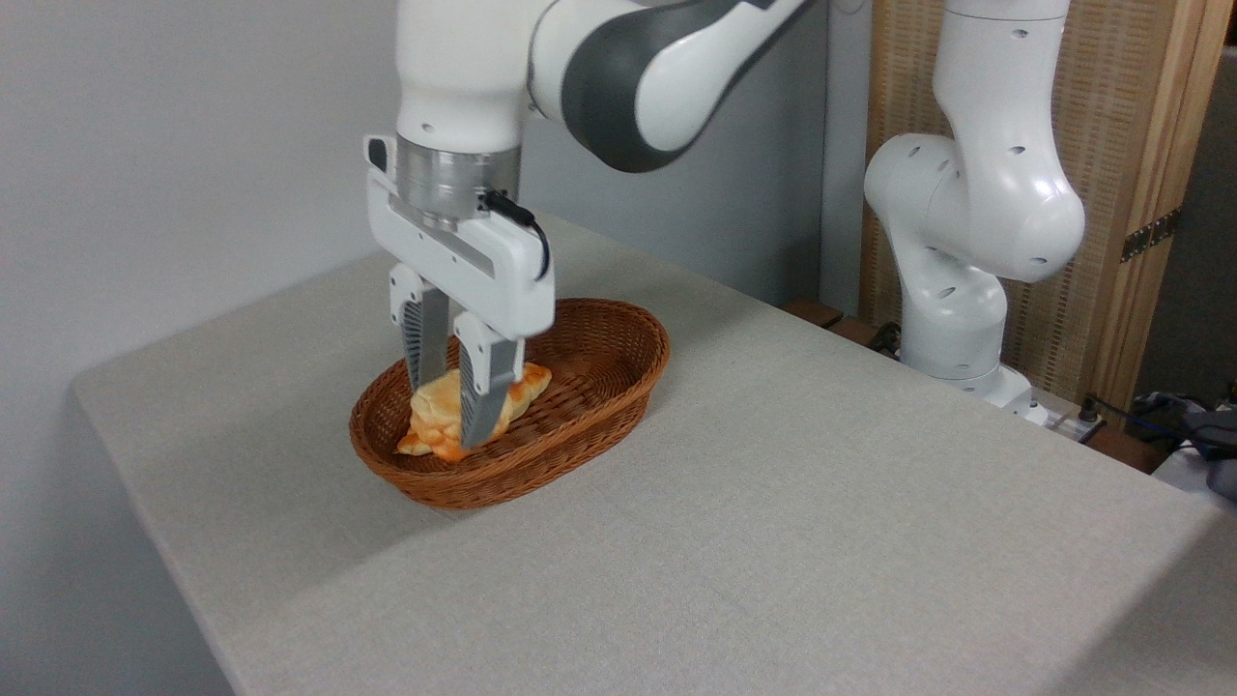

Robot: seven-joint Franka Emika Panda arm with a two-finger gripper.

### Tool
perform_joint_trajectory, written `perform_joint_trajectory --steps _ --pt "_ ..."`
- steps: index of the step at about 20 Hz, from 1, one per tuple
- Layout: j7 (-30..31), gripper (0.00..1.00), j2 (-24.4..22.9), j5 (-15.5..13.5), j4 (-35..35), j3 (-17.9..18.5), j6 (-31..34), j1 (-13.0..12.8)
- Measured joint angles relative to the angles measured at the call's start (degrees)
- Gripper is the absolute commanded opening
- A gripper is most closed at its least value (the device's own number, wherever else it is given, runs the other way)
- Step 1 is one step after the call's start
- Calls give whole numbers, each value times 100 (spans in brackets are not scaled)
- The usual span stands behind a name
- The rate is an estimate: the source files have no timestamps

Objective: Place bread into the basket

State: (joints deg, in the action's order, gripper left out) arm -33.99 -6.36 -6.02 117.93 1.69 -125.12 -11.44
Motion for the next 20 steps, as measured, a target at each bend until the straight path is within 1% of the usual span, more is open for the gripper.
perform_joint_trajectory --steps 5,7,20 --pt "701 100 2 -4 0 -347 0 -9" --pt "836 100 2 -4 0 -426 -5 -12" --pt "859 100 6 -4 -87 -425 -11 14"
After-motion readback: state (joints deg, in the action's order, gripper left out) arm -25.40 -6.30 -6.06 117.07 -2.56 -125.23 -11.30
